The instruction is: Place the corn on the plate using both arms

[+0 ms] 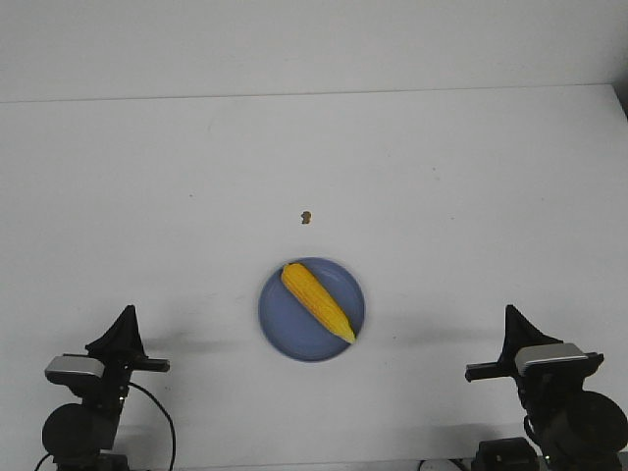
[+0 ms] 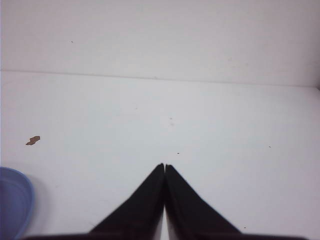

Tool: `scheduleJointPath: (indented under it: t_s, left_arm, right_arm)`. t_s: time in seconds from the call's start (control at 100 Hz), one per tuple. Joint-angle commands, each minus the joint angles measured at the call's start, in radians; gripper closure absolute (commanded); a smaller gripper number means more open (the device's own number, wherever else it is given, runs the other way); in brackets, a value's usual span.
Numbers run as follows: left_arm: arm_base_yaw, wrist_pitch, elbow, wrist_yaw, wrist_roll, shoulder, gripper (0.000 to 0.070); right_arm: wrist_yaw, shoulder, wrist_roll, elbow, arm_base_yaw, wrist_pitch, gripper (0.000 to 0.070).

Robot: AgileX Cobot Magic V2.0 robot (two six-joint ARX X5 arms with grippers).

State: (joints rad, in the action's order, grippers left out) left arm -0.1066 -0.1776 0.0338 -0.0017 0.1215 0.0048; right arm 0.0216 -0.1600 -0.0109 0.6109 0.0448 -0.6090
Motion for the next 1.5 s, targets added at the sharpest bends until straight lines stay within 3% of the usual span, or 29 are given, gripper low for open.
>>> scheduleJointPath:
  t_s: [0.0, 1.13, 1.329, 1.489]
  left_arm:
    - [0.002, -0.006, -0.020, -0.002, 0.000, -0.002, 0.0687]
    - [0.002, -0.006, -0.020, 0.000, 0.000, -0.002, 0.0687]
    - [0.002, -0.006, -0.020, 0.000, 0.000, -0.002, 0.0687]
    - [0.002, -0.006, -0.020, 0.000, 0.000, -0.002, 0.0687]
  right_arm:
    - [-0.003, -0.002, -0.007, 0.010, 0.000, 0.011, 0.0699]
    - [-0.004, -0.002, -0.003, 0.010, 0.000, 0.012, 0.0699]
    - [-0.004, 0.005, 0.018, 0.004, 0.000, 0.060, 0.0699]
    - [-0.004, 0.051, 0.029, -0.069, 0.000, 0.169, 0.0699]
